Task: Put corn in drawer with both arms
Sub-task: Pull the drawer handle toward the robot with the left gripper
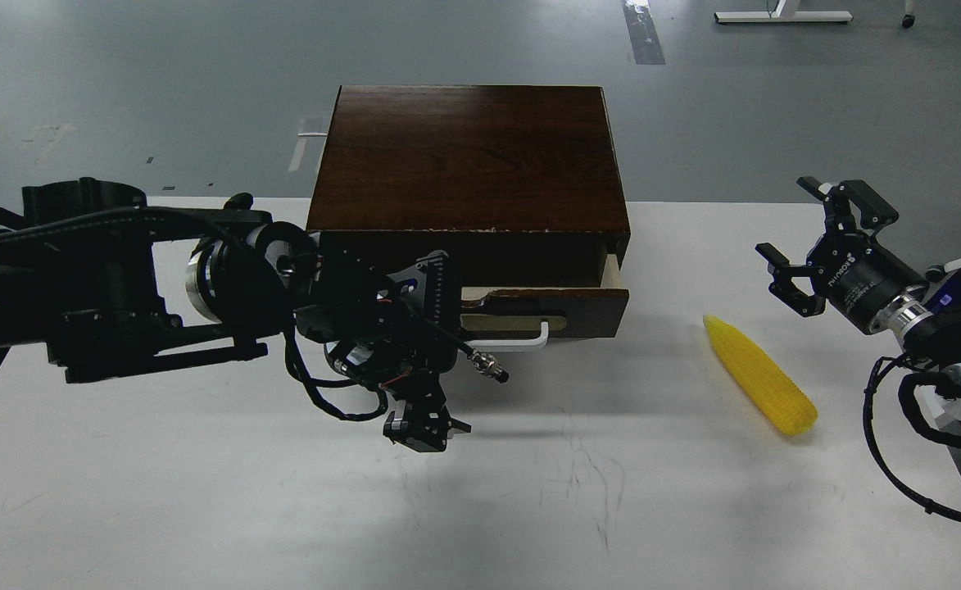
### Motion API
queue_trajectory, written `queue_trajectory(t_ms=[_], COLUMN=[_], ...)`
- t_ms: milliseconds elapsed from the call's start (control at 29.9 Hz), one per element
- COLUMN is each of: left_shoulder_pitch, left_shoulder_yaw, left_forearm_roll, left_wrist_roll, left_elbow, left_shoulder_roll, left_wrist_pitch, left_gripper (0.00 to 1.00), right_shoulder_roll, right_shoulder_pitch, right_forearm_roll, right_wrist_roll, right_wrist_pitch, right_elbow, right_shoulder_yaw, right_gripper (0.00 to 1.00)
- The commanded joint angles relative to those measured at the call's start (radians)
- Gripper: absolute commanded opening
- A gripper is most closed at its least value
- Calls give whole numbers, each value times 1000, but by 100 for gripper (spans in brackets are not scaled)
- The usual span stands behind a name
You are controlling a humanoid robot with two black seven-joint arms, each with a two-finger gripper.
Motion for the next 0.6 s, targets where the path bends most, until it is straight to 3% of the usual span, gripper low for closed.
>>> queue_trajectory(t_ms=[0,568], left_shoulder_pitch=[5,2], left_shoulder_yaw=[2,4], left_forearm_roll=[-1,-1], left_wrist_roll=[0,0], left_elbow=[-1,18], left_shoulder_roll=[-5,-2], left_wrist_pitch=[0,0], left_gripper=[98,98], right_shoulder_roll=[-1,1], right_shoulder_pitch=[0,0], right_forearm_roll=[0,0], right_wrist_roll=[0,0], right_wrist_pitch=[0,0], right_elbow=[0,1], right_shoulder_yaw=[0,-2], right_gripper=[100,100])
